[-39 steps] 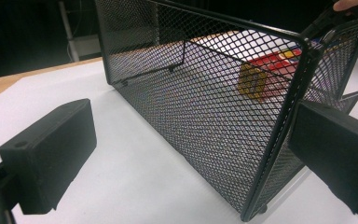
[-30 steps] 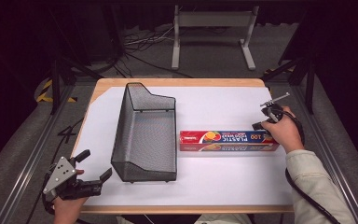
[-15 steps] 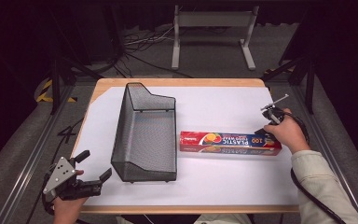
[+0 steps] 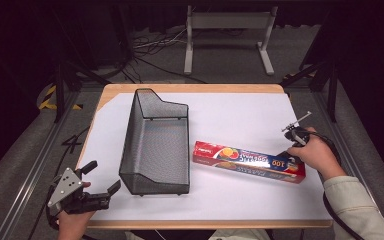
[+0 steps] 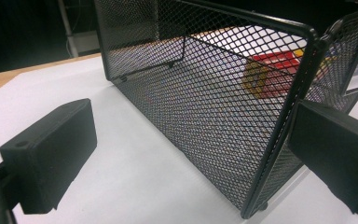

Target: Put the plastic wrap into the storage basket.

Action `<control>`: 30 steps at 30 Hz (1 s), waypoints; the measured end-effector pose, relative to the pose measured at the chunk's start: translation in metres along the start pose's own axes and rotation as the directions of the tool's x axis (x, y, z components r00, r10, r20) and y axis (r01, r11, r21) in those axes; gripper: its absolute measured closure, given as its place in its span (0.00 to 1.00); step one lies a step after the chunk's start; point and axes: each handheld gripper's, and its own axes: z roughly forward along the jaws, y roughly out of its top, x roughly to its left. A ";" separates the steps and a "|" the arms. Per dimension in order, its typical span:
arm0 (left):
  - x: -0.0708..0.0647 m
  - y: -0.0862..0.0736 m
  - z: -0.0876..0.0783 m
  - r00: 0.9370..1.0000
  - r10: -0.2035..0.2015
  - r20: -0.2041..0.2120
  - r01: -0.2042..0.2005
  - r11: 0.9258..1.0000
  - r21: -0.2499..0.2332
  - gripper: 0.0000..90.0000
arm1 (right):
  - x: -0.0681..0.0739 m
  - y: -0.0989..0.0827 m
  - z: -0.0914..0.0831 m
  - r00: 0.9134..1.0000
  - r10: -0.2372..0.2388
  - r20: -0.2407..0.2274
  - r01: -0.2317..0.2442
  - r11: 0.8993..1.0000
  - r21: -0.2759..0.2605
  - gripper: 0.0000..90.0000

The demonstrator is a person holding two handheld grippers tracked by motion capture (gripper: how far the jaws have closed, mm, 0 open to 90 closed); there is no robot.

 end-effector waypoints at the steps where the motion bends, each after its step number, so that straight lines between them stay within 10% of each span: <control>1: 0.000 0.000 0.000 1.000 0.004 0.000 -0.004 1.000 0.001 0.02 | 0.002 -0.002 0.000 1.000 -0.017 -0.006 0.017 1.000 0.007 1.00; 8: 0.000 0.001 0.000 1.000 0.008 0.003 -0.008 1.000 0.006 0.02 | 0.003 -0.005 -0.003 1.000 -0.026 -0.011 0.026 1.000 0.001 1.00; 12: 0.000 0.000 0.001 1.000 0.008 0.005 -0.008 1.000 0.008 0.02 | 0.010 0.001 -0.012 0.996 -0.091 0.021 0.093 0.985 -0.143 1.00; 16: 0.000 0.000 0.000 1.000 0.011 0.002 -0.011 1.000 0.008 0.02 | 0.031 0.012 -0.022 0.968 -0.246 0.045 0.248 0.922 -0.297 1.00; 24: 0.000 0.000 -0.001 1.000 0.009 0.003 -0.009 1.000 0.003 0.02 | 0.070 0.028 -0.023 0.928 -0.371 0.017 0.351 0.860 -0.371 1.00; 25: 0.000 -0.001 -0.001 1.000 0.009 0.005 -0.009 1.000 0.002 0.02 | 0.087 0.034 -0.022 0.910 -0.415 -0.001 0.380 0.833 -0.403 1.00; 27: 0.000 -0.001 -0.001 1.000 0.009 0.006 -0.009 1.000 0.001 0.02 | 0.095 0.035 -0.021 0.900 -0.435 -0.009 0.392 0.820 -0.418 1.00; 29: 0.000 -0.001 -0.001 1.000 0.010 0.010 -0.010 1.000 0.001 0.02 | 0.115 0.039 -0.020 0.868 -0.496 -0.036 0.423 0.775 -0.470 1.00; 30: 0.000 -0.001 -0.001 1.000 0.011 0.008 -0.011 1.000 0.001 0.02 | 0.115 0.039 -0.020 0.868 -0.496 -0.036 0.423 0.775 -0.470 1.00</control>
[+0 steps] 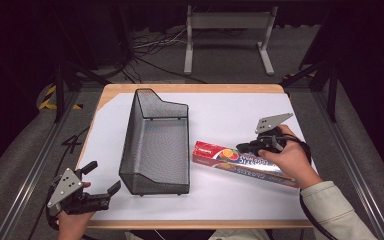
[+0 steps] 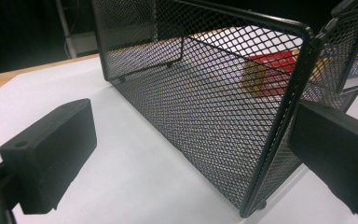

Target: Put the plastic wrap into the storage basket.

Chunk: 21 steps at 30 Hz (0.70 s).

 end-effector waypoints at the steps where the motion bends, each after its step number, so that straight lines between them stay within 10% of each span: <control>1: 0.000 0.000 0.000 1.000 0.000 0.000 0.000 1.000 0.000 0.02 | 0.005 0.003 0.002 1.000 -0.013 -0.018 0.012 1.000 -0.018 1.00; 10: 0.000 0.000 0.000 1.000 0.002 0.005 -0.002 1.000 -0.005 0.02 | 0.025 0.015 0.022 0.985 -0.053 -0.162 0.037 0.994 -0.098 1.00; 21: -0.001 0.000 0.000 1.000 0.008 0.005 -0.008 1.000 -0.006 0.02 | 0.034 0.018 0.063 0.992 -0.078 -0.100 0.083 0.996 0.042 1.00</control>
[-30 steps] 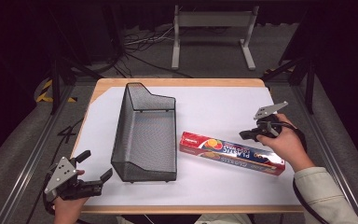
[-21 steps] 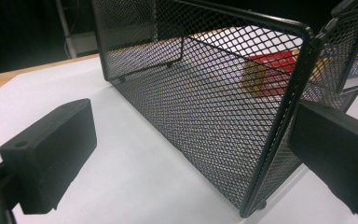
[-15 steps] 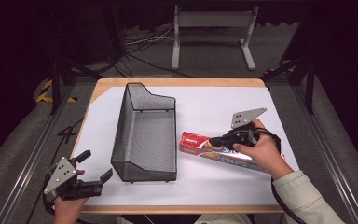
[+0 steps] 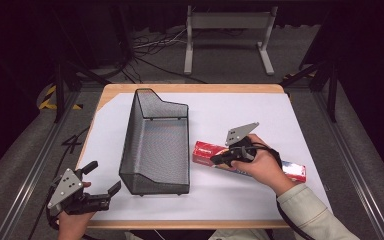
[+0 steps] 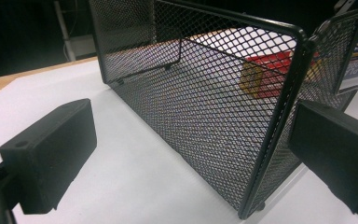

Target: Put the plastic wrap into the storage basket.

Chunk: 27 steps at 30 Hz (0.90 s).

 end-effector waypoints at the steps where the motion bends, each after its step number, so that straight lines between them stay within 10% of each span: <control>1: 0.000 0.000 0.000 1.000 0.000 0.001 0.000 1.000 -0.001 0.02 | 0.001 0.001 0.005 1.000 -0.001 0.001 0.001 1.000 0.011 1.00; 27: 0.001 -0.001 0.000 1.000 -0.003 0.003 0.003 1.000 -0.004 0.02 | -0.001 0.003 0.068 0.992 -0.054 0.111 0.025 0.968 0.251 1.00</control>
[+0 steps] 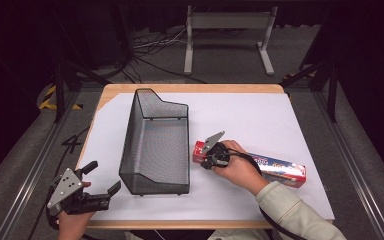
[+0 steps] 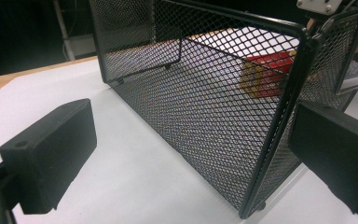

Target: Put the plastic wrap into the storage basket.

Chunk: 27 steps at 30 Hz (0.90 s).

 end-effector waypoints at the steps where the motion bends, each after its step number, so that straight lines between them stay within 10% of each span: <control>1: 0.000 0.000 0.000 1.000 0.000 0.000 0.000 1.000 0.000 0.02 | 0.000 0.000 0.000 1.000 0.000 0.000 0.000 1.000 0.000 1.00; 15: 0.001 -0.001 -0.001 1.000 -0.006 -0.003 0.006 1.000 0.001 0.02 | -0.036 0.011 0.004 0.995 0.063 0.079 -0.066 0.997 0.034 1.00; 27: 0.002 -0.002 -0.001 1.000 -0.007 -0.005 0.007 1.000 -0.003 0.02 | -0.078 0.011 0.003 0.973 0.184 0.140 -0.187 0.982 0.009 1.00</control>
